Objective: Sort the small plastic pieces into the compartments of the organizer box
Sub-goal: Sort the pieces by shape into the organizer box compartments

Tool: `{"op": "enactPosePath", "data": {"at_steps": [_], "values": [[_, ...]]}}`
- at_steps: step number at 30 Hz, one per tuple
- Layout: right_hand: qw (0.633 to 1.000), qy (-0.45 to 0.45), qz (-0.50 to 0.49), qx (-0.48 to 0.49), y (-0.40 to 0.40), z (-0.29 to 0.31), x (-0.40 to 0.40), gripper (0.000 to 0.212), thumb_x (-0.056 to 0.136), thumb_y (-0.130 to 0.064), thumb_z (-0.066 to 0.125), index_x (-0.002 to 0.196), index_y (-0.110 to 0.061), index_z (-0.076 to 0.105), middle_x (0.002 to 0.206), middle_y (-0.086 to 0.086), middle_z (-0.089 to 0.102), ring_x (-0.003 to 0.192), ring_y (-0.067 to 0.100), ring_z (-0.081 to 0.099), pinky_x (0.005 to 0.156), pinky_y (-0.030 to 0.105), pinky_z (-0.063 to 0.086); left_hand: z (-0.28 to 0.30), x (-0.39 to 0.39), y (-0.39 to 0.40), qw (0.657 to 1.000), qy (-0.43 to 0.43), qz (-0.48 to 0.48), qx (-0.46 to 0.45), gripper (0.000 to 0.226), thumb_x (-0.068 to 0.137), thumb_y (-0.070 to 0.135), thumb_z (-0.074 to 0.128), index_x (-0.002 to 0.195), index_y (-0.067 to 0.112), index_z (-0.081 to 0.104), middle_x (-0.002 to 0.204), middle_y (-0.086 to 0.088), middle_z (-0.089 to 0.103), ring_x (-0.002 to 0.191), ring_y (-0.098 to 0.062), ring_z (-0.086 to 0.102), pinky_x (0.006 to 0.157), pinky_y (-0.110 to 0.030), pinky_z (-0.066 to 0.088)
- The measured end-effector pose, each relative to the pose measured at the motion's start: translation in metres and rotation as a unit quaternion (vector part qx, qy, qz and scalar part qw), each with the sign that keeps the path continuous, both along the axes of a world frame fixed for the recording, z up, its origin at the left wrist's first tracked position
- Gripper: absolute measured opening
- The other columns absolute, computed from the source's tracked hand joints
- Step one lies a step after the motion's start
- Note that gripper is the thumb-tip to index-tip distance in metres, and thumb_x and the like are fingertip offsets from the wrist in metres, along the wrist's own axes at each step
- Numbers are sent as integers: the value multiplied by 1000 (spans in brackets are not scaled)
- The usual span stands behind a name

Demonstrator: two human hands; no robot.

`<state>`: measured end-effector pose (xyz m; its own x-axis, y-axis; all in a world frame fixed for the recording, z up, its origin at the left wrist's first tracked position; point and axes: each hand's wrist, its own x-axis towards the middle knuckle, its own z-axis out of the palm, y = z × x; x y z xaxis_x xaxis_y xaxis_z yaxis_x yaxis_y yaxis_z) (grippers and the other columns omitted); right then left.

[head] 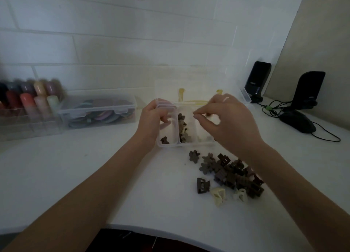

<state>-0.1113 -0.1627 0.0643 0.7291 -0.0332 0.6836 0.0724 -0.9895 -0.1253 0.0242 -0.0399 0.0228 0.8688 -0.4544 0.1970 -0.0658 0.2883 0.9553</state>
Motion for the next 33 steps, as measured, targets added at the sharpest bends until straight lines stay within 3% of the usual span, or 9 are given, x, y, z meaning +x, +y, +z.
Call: {"op": "enactPosePath", "data": {"at_steps": [3, 8, 12, 15, 18, 21, 24, 28, 33], "values": [[978, 139, 116, 105, -10, 4, -27, 20, 80, -41, 58, 90, -32, 73, 47, -6, 56, 41, 9, 43, 45, 11, 34, -1, 1, -1, 1000, 7, 1, 0, 30, 45, 3, 47, 70, 17, 55, 83, -3, 62, 92, -23, 58, 82, -38, 48], [964, 257, 57, -44, -12, -17, -34, 26, 85, -45, 57, 109, -53, 61, 47, -19, 44, 57, -9, 51, 53, 9, 32, -1, 1, -1, 1000, 5, 6, 4, 27, 58, -6, 47, 71, 16, 55, 79, 1, 65, 86, -20, 59, 82, -38, 47], [961, 252, 19, -114, -8, -20, -29, 36, 93, -45, 46, 128, -54, 44, 76, -16, 61, 58, -1, 33, 50, 9, 21, -1, 0, 0, 1000, 2, 1, 2, 31, 50, -4, 44, 71, 16, 56, 81, -1, 65, 88, -22, 60, 84, -40, 48], [961, 260, 21, -95, -9, -23, -29, 36, 93, -44, 47, 128, -52, 46, 98, -12, 67, 74, 2, 48, 52, 10, 23, 0, -3, 1, 1000, 8, -1, -7, 36, 43, -1, 42, 71, 16, 56, 81, -2, 65, 90, -24, 60, 84, -39, 47], [967, 237, 25, -87, -8, -27, -29, 30, 92, -45, 48, 122, -44, 56, 103, -9, 68, 91, 11, 59, 64, 19, 33, 0, -4, 0, 1000, 5, -3, -9, 33, 51, -4, 41, 74, 15, 55, 82, -3, 63, 91, -25, 59, 79, -35, 47], [973, 218, 57, -52, -10, -31, -28, 22, 86, -46, 56, 100, -33, 67, 84, -12, 65, 77, 5, 56, 68, 24, 45, -1, -4, 0, 1000, 7, -3, -16, 35, 51, -5, 40, 75, 15, 55, 77, 0, 65, 90, -25, 59, 78, -34, 48], [974, 175, 131, 50, -14, -32, -26, 14, 79, -36, 69, 83, -23, 72, 74, -12, 58, 63, 6, 50, 58, 18, 43, -1, -4, 1, 1000, 4, -3, -13, 38, 45, -3, 39, 74, 16, 56, 72, 3, 66, 86, -23, 59, 81, -37, 48], [970, 63, 155, 179, -11, -28, -26, 13, 77, -18, 73, 89, -21, 72, 88, -9, 64, 75, 10, 59, 53, 16, 47, 2, -6, 1, 1000, 5, -5, -15, 34, 53, -6, 39, 75, 15, 55, 64, 7, 66, 85, -24, 57, 78, -34, 46], [975, -41, 130, 178, 0, -25, -11, 18, 79, -14, 72, 95, -21, 68, 93, -9, 66, 82, 7, 58, 59, 23, 50, 2, -7, 2, 1000, 10, -5, -12, 39, 41, -1, 40, 73, 15, 55, 73, 0, 63, 82, -22, 58, 73, -31, 47]]}}
